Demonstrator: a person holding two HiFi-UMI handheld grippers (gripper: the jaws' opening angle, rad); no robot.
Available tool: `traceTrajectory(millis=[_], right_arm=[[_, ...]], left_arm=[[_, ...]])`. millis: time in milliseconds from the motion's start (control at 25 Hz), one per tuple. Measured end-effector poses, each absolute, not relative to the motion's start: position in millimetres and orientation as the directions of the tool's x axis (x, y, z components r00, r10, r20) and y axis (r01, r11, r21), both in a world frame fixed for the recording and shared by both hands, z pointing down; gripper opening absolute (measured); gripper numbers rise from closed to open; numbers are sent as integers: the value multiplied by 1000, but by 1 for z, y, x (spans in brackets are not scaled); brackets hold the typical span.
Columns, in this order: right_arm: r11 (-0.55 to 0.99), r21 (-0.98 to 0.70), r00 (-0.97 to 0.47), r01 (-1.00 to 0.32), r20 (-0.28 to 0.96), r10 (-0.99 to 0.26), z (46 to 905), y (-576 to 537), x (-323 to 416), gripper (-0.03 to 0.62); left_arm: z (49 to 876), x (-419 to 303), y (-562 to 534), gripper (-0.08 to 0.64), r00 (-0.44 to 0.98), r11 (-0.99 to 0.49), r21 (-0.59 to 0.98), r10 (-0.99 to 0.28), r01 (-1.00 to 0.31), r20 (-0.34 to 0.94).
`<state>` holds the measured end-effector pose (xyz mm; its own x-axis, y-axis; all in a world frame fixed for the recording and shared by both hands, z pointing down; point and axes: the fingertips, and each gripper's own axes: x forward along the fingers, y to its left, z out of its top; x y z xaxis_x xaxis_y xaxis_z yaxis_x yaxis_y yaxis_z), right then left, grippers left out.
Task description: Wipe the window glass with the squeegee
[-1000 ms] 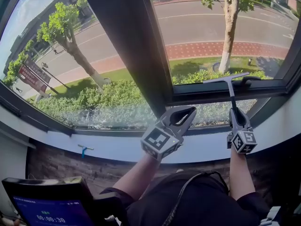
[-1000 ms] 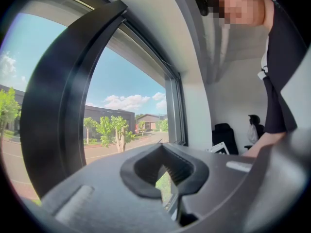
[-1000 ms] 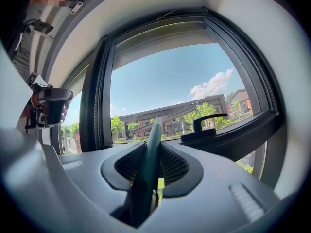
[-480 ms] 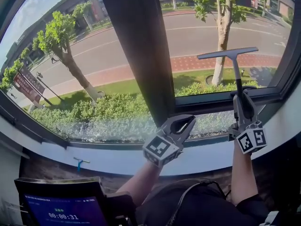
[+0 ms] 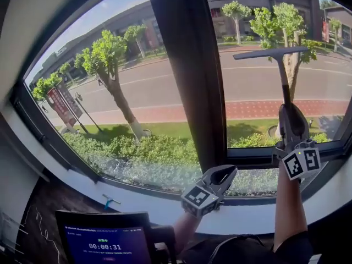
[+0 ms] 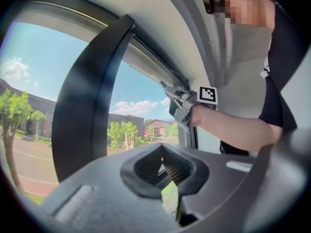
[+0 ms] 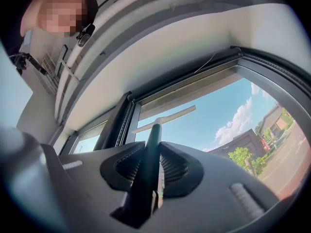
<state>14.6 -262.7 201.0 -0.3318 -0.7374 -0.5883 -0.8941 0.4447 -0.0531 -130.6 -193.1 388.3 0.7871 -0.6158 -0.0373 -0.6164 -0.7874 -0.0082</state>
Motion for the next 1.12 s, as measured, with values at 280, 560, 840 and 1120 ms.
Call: traceTrajectory(millis=[280, 560, 840, 1120], right_arm=[[504, -25, -361, -863, -667, -651, 133, -274, 5, 101], [490, 0, -353, -872, -694, -628, 105, -301, 0, 101], [457, -19, -301, -889, -728, -616, 82, -306, 21, 101], [426, -37, -251, -904, -760, -599, 60, -321, -12, 101]], left_arm=[[356, -129, -188, 3, 734, -732, -60, -675, -679, -72], [364, -131, -187, 3, 738, -735, -72, -668, -674, -96], [356, -134, -193, 3, 734, -727, -103, -671, -679, -108], [351, -183, -207, 3, 734, -724, -119, -669, -679, -116]])
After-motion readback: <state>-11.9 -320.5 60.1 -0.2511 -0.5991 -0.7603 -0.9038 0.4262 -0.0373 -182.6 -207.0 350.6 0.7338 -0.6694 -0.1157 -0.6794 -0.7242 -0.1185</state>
